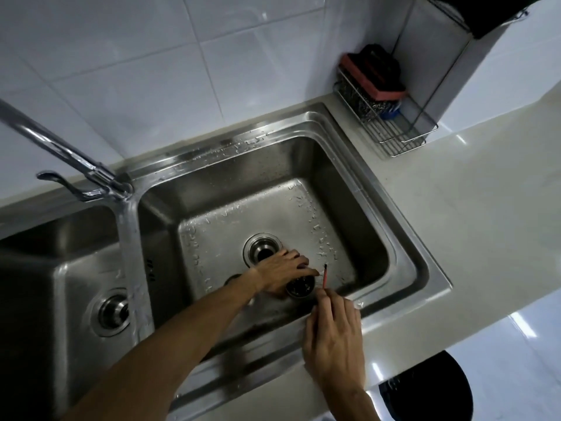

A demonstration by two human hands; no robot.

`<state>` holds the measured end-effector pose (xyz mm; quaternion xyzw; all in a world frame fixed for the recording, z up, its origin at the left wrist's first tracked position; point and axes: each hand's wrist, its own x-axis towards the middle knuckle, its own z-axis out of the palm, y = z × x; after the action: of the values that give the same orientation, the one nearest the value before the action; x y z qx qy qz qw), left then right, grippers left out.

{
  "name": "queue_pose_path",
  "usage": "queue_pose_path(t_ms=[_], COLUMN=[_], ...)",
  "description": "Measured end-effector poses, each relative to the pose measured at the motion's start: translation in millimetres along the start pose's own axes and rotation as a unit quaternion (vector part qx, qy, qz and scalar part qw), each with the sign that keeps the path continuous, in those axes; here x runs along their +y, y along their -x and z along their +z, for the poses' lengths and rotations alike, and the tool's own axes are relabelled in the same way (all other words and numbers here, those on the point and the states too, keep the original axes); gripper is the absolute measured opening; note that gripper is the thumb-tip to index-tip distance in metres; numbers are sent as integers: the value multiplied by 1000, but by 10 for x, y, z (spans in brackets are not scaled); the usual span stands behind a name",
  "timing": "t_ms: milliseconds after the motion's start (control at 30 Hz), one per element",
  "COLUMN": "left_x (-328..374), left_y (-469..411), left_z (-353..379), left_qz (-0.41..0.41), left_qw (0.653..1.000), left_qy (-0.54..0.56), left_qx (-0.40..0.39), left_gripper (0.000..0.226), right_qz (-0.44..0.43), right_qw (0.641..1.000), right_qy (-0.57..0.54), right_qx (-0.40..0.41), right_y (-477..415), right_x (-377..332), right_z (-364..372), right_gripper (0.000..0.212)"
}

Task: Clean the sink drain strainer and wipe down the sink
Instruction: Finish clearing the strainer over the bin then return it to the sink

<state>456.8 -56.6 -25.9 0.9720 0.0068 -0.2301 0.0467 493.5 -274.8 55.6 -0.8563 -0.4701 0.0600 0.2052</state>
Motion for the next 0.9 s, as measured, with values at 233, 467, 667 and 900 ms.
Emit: queue_pose_path(t_ms=[233, 467, 667, 900], left_x=[8, 81, 393, 1614], left_y=[26, 551, 1269, 1521], left_z=[4, -235, -651, -1373], left_qz=[-25, -173, -287, -286], left_qw=[996, 945, 884, 849], left_qy=[67, 222, 239, 252], left_qx=[44, 169, 282, 367], left_gripper=[83, 100, 96, 88], right_qz=[0, -15, -14, 99], right_qw=[1000, 1000, 996, 911], right_qy=[-11, 8, -81, -393], right_qx=[-12, 7, 26, 80], right_y=[-20, -15, -43, 693], right_x=[-1, 27, -86, 225], right_z=[13, 30, -177, -1196], right_gripper=[42, 38, 38, 30])
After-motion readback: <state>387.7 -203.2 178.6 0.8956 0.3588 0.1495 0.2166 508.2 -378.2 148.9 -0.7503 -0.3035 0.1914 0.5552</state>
